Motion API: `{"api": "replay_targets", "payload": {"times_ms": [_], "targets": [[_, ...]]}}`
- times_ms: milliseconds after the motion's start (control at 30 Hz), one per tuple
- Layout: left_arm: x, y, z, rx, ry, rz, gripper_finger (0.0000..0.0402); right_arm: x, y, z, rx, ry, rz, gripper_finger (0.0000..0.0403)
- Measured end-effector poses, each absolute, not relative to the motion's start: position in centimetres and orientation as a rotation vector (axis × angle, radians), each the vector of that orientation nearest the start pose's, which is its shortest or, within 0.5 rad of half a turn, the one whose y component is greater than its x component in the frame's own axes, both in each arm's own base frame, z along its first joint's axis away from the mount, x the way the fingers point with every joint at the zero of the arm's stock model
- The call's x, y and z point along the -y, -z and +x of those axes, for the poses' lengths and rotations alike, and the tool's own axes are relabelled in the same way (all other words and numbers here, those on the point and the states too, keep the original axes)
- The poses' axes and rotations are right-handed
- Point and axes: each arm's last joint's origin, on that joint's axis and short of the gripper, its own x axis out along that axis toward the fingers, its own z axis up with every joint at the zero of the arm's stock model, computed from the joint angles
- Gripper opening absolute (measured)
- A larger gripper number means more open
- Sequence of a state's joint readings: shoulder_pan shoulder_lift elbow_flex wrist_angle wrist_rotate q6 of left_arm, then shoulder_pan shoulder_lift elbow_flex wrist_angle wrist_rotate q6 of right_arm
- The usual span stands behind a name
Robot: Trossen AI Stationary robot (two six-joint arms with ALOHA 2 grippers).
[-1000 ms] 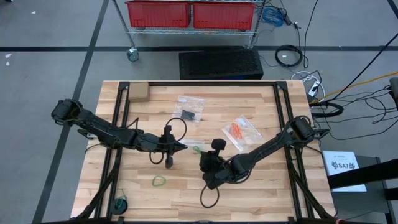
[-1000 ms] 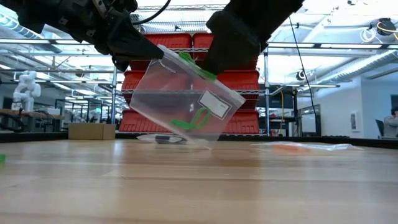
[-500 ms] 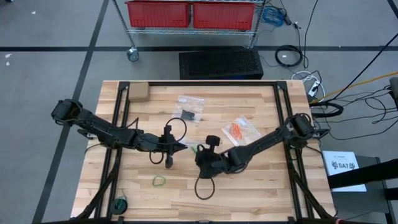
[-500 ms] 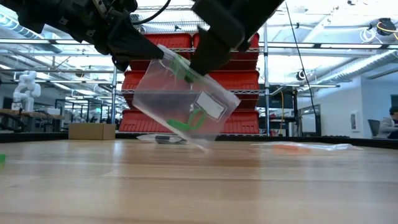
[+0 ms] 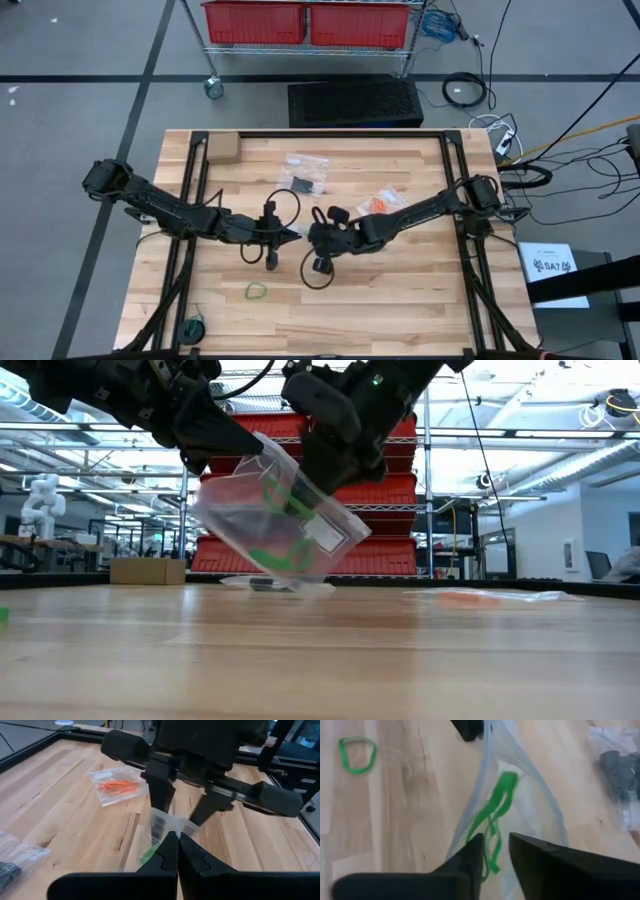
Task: Sort rubber bands
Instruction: Put the green rubber band into the transparent zip bag
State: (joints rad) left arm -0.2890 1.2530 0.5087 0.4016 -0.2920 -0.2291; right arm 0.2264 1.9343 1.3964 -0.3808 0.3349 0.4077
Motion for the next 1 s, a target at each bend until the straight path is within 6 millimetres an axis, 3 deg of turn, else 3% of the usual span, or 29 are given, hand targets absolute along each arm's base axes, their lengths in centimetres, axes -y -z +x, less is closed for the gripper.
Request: {"api": "replay_targets", "payload": {"times_ms": [200, 367, 667, 867, 1000], "targets": [[6.3, -20.0, 24.0, -0.326, -0.040, -0.127, 0.0000, -8.3, -21.2, 40.1, -0.817, 0.268, 0.135, 0.0172], [6.3, -20.0, 24.0, -0.325, -0.041, -0.123, 0.0000, -8.1, -23.4, 39.3, -0.781, 0.254, 0.137, 0.0210], [6.1, -19.7, 23.9, -0.334, -0.069, -0.091, 0.0000, -8.9, -26.6, 37.3, -0.756, 0.214, 0.116, 0.0228], [6.0, -19.6, 23.8, -0.336, -0.086, -0.033, 0.0000, -11.4, -26.6, 36.6, -0.759, 0.120, 0.082, 0.0228], [5.9, -19.1, 23.6, -0.388, -0.099, -0.017, 0.0000, -13.2, -25.6, 37.7, -0.707, 0.036, 0.112, 0.0228]]}}
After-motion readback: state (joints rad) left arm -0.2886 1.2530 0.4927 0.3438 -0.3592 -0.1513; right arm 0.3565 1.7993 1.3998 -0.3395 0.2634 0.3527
